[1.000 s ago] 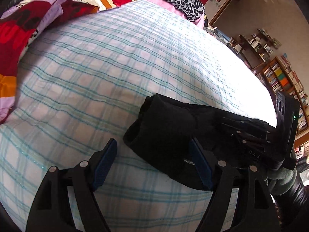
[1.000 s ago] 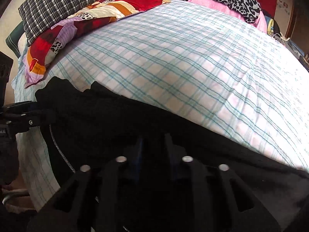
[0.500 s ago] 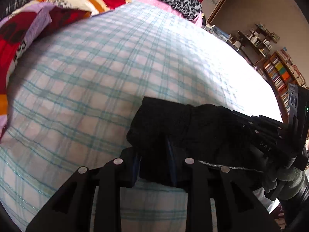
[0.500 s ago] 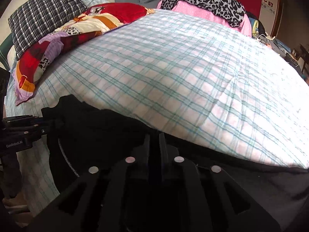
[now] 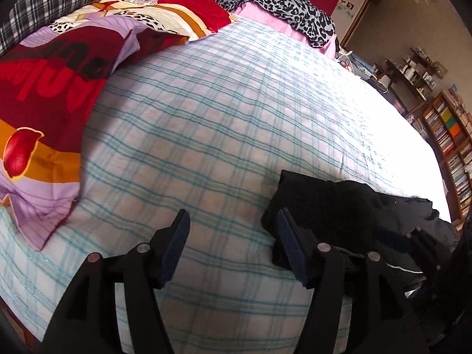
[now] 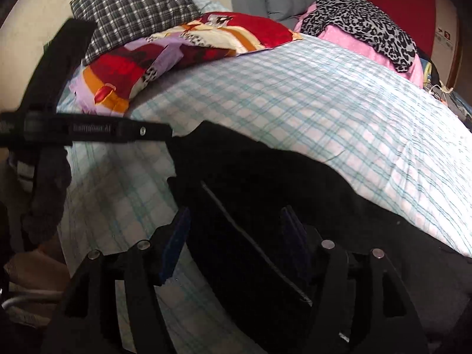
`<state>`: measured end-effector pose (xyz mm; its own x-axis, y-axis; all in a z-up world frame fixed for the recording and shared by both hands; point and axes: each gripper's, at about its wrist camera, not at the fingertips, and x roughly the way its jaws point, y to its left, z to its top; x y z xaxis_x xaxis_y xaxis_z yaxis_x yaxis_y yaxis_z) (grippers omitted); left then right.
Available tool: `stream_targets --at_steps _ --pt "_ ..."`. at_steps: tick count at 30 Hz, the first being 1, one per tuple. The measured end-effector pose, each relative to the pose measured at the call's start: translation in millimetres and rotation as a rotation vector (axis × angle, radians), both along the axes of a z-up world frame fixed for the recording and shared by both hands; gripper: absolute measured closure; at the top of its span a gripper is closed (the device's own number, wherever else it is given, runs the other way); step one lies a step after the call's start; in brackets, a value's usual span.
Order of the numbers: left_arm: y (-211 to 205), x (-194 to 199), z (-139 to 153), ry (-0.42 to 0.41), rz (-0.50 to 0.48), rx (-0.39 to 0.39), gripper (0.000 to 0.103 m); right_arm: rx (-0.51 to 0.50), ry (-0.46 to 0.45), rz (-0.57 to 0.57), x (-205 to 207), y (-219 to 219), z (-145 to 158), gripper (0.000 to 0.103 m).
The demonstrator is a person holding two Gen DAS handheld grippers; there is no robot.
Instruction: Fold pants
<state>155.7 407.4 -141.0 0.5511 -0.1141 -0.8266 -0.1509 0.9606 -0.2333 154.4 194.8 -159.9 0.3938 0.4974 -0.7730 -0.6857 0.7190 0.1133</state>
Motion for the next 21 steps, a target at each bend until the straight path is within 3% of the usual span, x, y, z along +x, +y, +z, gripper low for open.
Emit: stream_targets --at_steps 5,9,10,11,15,21 --pt "9 -5 2 -0.004 0.019 -0.01 0.041 -0.105 -0.049 0.066 -10 35 -22 0.037" --pt "11 -5 2 -0.005 0.029 -0.022 0.041 -0.125 -0.066 0.056 -3 48 -26 0.037" --pt "11 -6 3 -0.006 0.031 -0.022 0.041 -0.121 -0.054 0.044 0 49 -26 0.04" --pt "11 -6 3 -0.006 0.031 -0.022 0.041 -0.13 -0.051 0.024 3 51 -26 0.054" --pt "6 -7 4 -0.009 0.029 -0.02 0.041 -0.115 -0.049 -0.021 6 43 -15 0.076" --pt "-15 -7 6 -0.007 -0.002 -0.006 0.041 0.03 -0.077 -0.144 12 -6 38 0.079"
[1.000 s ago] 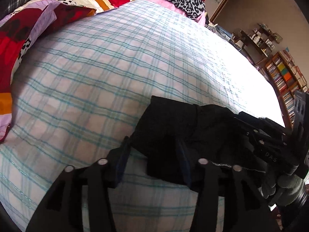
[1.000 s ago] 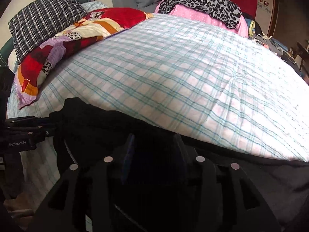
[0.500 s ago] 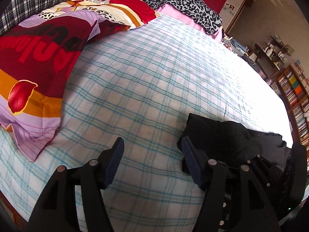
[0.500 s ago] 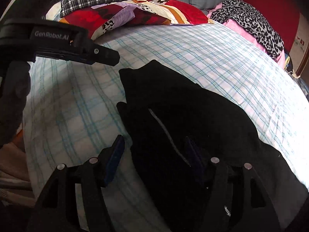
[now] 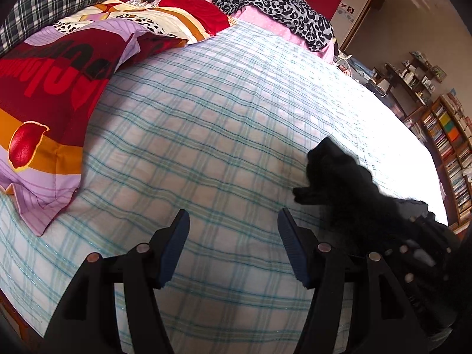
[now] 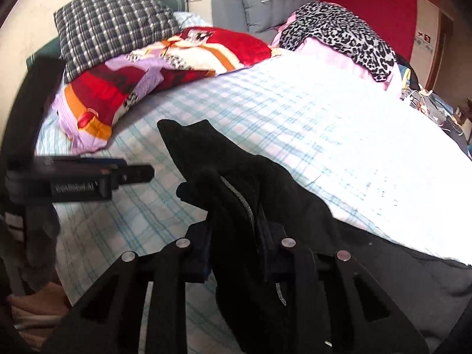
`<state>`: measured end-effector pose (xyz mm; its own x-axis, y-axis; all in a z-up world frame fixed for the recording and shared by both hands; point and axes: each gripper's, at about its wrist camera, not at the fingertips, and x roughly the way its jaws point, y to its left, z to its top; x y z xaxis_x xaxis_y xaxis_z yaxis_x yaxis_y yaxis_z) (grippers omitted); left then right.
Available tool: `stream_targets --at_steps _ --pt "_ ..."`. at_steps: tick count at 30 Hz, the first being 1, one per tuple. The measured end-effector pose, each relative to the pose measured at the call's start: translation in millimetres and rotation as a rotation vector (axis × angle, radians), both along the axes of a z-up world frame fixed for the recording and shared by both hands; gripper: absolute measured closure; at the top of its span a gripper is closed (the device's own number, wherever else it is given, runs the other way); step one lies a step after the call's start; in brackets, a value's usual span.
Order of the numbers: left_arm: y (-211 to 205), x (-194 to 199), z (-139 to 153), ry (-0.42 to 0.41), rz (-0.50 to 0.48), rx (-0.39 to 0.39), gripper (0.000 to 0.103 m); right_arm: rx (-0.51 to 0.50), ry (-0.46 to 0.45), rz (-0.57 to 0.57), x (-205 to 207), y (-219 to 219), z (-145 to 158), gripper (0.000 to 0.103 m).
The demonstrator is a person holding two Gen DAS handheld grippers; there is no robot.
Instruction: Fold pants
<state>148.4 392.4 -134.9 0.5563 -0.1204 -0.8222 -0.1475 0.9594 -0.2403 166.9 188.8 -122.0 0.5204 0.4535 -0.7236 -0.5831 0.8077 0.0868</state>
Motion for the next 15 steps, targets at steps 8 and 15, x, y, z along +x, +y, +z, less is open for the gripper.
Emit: stream_targets --at_steps 8,15 --pt "-90 13 -6 0.018 -0.18 0.001 0.041 0.203 -0.001 -0.261 9 -126 52 0.079" --pt "-214 31 -10 0.003 -0.386 -0.007 0.041 0.344 0.054 -0.534 -5 -268 45 0.079"
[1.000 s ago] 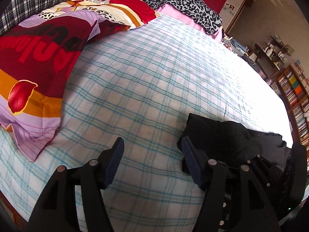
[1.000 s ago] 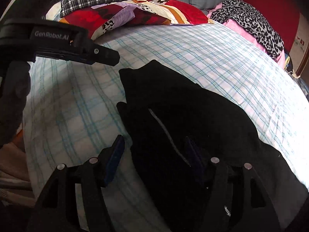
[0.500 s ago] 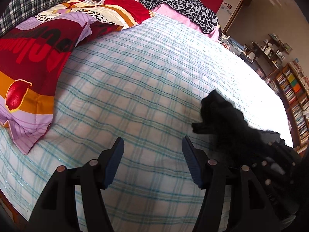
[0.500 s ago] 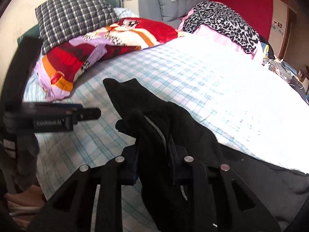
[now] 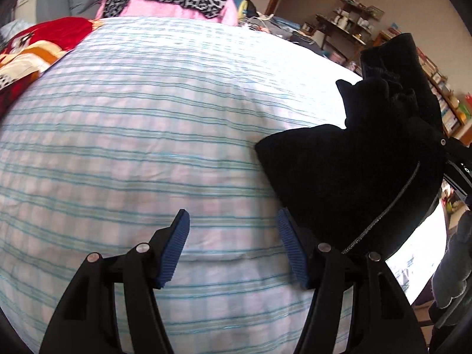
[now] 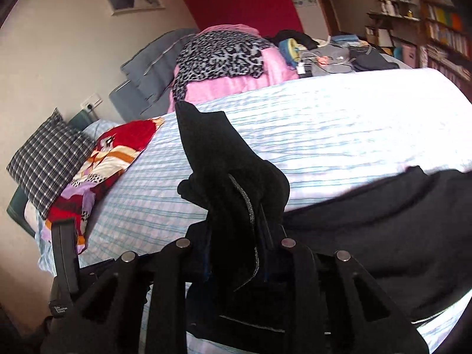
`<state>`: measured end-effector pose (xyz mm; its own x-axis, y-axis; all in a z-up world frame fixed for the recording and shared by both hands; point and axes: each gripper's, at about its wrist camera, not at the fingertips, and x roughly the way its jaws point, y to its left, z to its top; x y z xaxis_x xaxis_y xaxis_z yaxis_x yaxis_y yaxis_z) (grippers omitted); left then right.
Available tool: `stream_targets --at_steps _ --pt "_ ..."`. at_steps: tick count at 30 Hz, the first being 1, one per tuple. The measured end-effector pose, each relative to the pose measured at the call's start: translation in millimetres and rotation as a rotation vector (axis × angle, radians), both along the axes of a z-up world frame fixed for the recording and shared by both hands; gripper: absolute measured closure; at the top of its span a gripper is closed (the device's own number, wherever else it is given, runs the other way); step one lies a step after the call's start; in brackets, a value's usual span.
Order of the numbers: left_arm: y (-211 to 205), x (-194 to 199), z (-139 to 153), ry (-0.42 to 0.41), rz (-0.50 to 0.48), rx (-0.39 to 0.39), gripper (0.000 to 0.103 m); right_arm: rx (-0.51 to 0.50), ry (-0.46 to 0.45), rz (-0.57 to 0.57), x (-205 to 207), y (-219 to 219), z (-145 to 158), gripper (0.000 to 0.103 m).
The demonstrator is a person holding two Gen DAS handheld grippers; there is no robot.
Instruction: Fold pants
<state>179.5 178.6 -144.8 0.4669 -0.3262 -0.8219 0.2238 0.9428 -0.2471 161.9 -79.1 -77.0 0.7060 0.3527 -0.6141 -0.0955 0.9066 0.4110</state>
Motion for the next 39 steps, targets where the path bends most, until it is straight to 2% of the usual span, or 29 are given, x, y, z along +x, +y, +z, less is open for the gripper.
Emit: stream_targets --at_steps 6,10,14,17,18,19,23,26,30,34,39 --pt "-85 5 -14 0.016 -0.145 0.013 0.041 0.097 0.072 -0.15 -27 -92 -39 0.079" --pt "-122 1 -26 0.021 -0.213 0.063 0.041 0.169 0.091 -0.199 -42 -134 -62 0.079" --pt "-144 -4 -40 0.011 -0.267 0.135 0.039 0.154 0.117 -0.227 -50 -155 -80 0.078" --pt "-152 -7 -45 -0.005 -0.272 0.168 0.038 0.144 0.144 -0.247 -56 -169 -94 0.074" --pt "-153 -8 -46 -0.006 -0.269 0.174 0.037 0.141 0.155 -0.264 -59 -175 -97 0.067" --pt "-154 -8 -46 -0.005 -0.266 0.175 0.037 0.13 0.161 -0.29 -63 -179 -99 0.066" --pt "-154 -4 -48 -0.001 -0.259 0.172 0.036 0.041 0.146 -0.418 -77 -202 -90 0.066" --pt "-155 -5 -49 -0.001 -0.253 0.175 0.033 -0.086 0.078 -0.453 -86 -200 -72 0.066" --pt "-158 -4 -50 0.003 -0.241 0.179 0.032 -0.149 0.02 -0.287 -79 -163 -61 0.066" --pt "-163 -7 -48 -0.009 -0.236 0.203 0.03 -0.251 0.046 -0.183 -57 -129 -73 0.066" --pt "-165 -6 -48 -0.009 -0.225 0.207 0.028 -0.298 0.115 -0.194 -42 -126 -95 0.066"
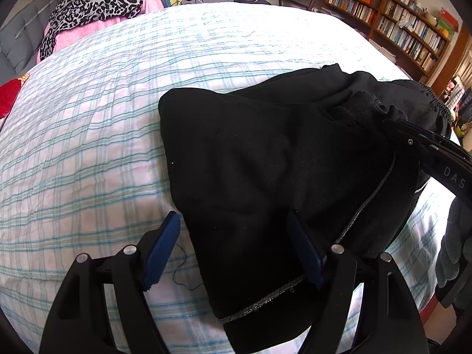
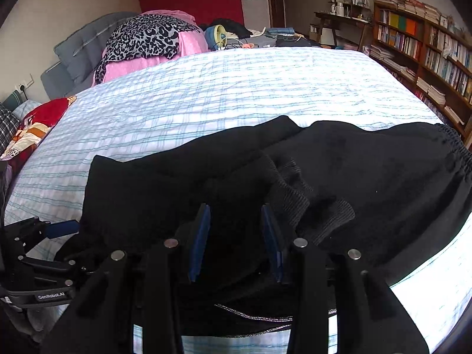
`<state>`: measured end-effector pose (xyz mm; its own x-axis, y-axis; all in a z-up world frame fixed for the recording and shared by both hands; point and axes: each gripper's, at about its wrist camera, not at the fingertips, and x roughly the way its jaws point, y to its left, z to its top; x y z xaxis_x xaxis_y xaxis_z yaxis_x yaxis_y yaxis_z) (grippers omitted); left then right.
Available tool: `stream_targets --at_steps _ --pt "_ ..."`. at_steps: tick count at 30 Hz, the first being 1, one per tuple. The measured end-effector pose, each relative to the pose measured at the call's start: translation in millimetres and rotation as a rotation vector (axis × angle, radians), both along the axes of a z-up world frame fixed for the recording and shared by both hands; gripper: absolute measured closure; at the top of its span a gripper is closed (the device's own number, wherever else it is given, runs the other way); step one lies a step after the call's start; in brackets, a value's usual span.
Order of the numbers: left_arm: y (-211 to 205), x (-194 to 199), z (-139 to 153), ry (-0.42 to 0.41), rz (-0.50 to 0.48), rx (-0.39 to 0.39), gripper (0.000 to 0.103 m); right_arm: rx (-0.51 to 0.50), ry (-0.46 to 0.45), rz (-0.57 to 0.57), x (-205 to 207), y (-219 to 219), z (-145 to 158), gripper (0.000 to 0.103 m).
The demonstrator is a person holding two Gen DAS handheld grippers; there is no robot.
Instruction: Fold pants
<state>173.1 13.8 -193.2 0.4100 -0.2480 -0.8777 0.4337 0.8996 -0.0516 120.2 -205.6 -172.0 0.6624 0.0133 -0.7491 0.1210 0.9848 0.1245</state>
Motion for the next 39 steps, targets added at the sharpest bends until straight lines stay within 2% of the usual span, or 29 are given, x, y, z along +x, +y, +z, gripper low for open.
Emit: stream_targets --at_steps 11,15,20,23,27,29,33,36,39 --pt "0 2 -3 0.003 0.005 -0.005 0.026 -0.054 0.071 -0.01 6 2 -30 0.063" --pt "5 2 0 0.011 0.016 -0.022 0.026 -0.031 0.07 -0.013 6 -1 -34 0.063" --pt "19 1 12 -0.005 0.057 -0.053 0.026 0.013 0.05 -0.028 1 -10 -16 0.063" --pt "27 2 13 -0.012 0.077 -0.045 0.026 -0.015 0.017 -0.07 -4 -22 -3 0.063" --pt "33 4 5 0.02 0.084 -0.046 0.025 0.008 0.07 -0.103 -1 -41 -16 0.063" --pt "33 2 2 0.016 0.082 -0.04 0.02 0.024 0.091 -0.101 0 -45 -27 0.063" --pt "35 2 -2 0.023 0.084 -0.042 0.017 -0.016 0.086 -0.091 2 -40 -35 0.063" --pt "39 1 2 0.027 0.089 -0.052 0.017 -0.01 0.084 -0.1 1 -41 -30 0.063" --pt "49 -1 10 0.01 0.1 -0.06 0.017 -0.043 0.02 -0.091 -7 -29 -9 0.059"
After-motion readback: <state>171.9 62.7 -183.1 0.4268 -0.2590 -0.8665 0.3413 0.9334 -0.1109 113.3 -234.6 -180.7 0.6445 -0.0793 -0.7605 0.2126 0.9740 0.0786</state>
